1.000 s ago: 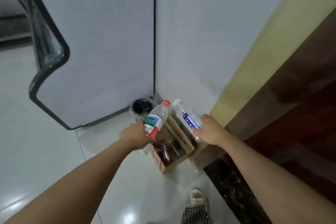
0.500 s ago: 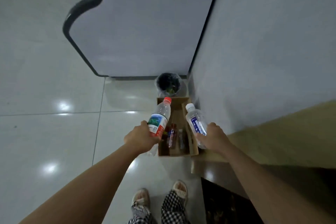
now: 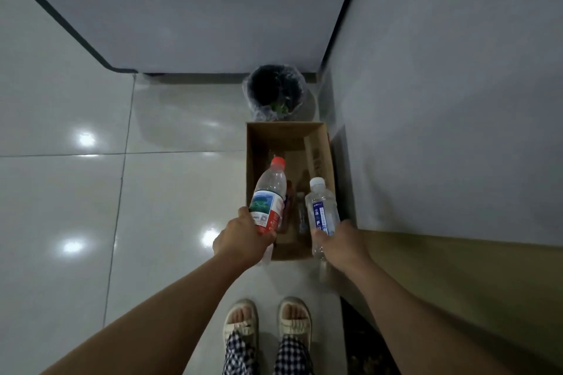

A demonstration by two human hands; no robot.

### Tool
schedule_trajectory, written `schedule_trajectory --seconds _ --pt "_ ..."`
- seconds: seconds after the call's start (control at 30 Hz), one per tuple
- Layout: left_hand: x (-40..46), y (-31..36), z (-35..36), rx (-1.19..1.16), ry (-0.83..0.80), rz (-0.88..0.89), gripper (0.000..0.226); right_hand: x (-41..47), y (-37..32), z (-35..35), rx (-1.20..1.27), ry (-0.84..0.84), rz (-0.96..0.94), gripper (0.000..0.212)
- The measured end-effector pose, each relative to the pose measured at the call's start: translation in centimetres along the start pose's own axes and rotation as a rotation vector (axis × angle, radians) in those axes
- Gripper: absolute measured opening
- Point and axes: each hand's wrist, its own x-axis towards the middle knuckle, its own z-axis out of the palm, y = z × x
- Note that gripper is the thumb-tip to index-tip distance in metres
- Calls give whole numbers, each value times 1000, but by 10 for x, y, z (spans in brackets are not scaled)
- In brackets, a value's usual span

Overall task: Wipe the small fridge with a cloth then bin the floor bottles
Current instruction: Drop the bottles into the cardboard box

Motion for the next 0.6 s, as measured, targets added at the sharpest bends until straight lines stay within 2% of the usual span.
schedule_trajectory --seconds 0.27,0.37,0.6 --pt "128 -12 94 -31 97 -17 66 138 20 77 88 54 15 54" --pt "164 -14 118 -28 138 -12 68 171 26 99 60 89 -1 56" --pt "211 -22 157 5 165 -11 66 223 41 145 83 45 20 55"
